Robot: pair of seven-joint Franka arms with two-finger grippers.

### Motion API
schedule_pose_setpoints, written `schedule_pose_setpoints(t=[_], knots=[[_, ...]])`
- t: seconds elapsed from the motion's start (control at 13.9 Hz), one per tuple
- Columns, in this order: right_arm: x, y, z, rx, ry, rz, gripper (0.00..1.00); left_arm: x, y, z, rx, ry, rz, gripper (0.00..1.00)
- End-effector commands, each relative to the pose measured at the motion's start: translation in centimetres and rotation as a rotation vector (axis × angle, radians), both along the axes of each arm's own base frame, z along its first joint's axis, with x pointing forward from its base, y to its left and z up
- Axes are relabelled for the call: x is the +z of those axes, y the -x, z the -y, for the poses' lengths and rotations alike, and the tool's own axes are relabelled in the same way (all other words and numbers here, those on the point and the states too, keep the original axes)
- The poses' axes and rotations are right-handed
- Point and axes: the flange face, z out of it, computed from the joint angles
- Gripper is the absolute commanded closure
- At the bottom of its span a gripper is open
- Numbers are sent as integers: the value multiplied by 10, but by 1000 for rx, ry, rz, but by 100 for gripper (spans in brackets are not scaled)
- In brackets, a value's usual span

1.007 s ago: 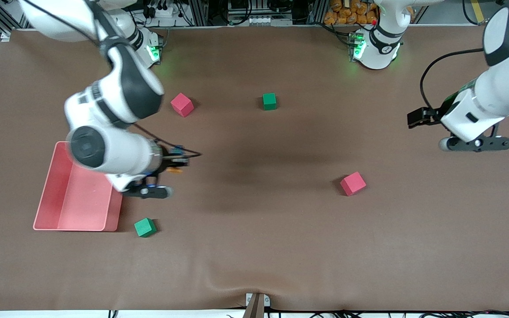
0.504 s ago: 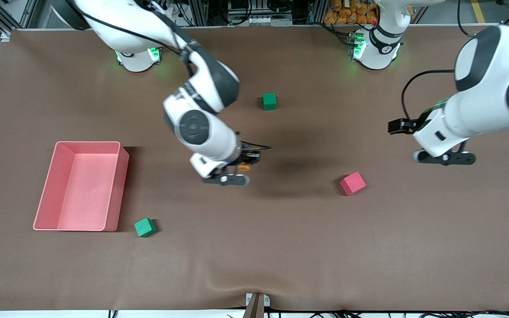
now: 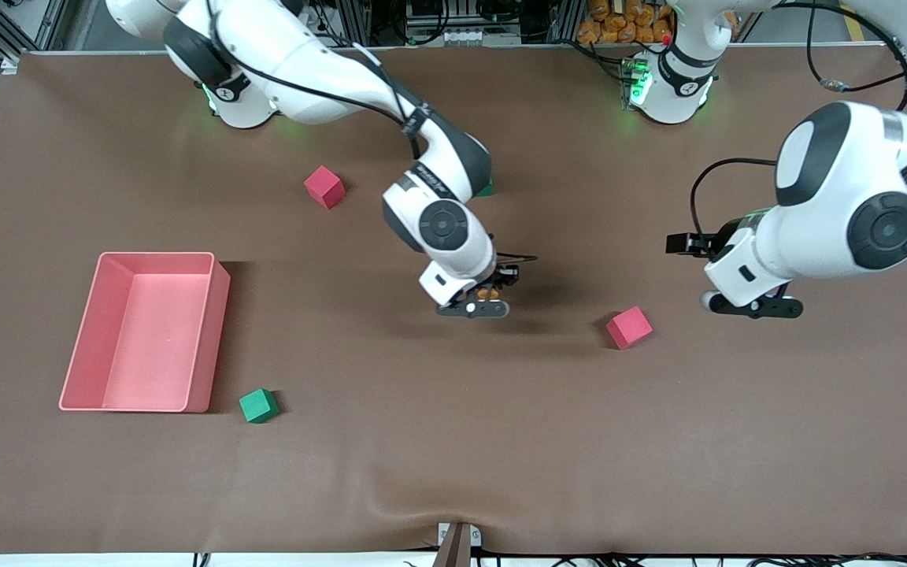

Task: Place and upright button with both arms
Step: 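Lift the button out of the tray with the right gripper toward table center, then hold the button with the right gripper while the left gripper approaches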

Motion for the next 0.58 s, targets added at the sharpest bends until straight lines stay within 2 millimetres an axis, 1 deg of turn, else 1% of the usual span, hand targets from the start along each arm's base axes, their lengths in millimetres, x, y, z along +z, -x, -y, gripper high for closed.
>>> schedule_pose_setpoints(t=[0.0, 0.07, 0.14, 0.29, 0.5], knots=[[-18, 3, -15, 11, 8, 34, 100, 0, -7, 6, 2, 26, 14, 0], [-27, 8, -19, 27, 19, 53, 100, -6, -8, 8, -1, 26, 5, 0], [-36, 11, -21, 36, 23, 62, 100, -12, -6, 18, -15, 25, -5, 0], [-50, 16, -25, 41, 26, 65, 100, -27, -6, 26, -24, 27, -29, 0], [-60, 18, -24, 48, 49, 73, 100, -45, -7, 32, -18, 51, -68, 0]])
